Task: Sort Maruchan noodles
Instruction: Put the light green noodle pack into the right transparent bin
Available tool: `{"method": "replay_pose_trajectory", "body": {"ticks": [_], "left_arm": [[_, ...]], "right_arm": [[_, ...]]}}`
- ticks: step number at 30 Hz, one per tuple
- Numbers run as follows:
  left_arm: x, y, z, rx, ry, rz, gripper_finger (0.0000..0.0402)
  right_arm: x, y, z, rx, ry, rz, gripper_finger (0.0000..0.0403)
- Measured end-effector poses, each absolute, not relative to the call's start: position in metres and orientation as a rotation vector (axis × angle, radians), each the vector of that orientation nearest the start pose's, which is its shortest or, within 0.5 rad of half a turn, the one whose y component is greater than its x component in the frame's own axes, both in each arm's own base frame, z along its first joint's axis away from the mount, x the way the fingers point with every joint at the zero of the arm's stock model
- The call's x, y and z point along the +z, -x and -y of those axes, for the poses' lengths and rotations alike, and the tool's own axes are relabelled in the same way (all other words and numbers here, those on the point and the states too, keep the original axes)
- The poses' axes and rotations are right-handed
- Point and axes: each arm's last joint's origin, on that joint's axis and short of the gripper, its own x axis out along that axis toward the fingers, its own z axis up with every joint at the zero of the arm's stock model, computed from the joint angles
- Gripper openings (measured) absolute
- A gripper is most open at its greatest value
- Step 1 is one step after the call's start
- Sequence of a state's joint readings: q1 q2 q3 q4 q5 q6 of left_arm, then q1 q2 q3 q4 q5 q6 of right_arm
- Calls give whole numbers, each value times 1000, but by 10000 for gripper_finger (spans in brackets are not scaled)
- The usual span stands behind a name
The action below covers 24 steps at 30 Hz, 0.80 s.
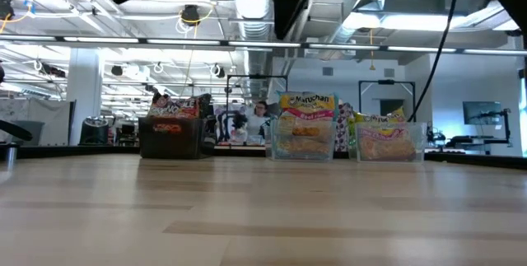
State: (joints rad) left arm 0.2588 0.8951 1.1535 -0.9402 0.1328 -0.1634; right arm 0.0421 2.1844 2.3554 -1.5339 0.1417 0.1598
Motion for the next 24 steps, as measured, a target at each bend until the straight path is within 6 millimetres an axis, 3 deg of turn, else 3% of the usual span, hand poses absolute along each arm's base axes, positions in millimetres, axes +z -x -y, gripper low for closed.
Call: {"method": "replay_pose_trajectory", "body": {"ticks": [11, 17, 24], "left_arm": [[338, -133, -28, 130, 460, -1024, 55], [329, -131, -27, 170, 567, -1128, 86], [330, -129, -17, 60, 717, -1152, 89]], "right_arm": [[336, -415, -42, -173, -15, -1319, 118], [336, -413, -55, -176, -32, -1315, 118], [336, -412, -65, -169, -34, -1314, 118]]}}
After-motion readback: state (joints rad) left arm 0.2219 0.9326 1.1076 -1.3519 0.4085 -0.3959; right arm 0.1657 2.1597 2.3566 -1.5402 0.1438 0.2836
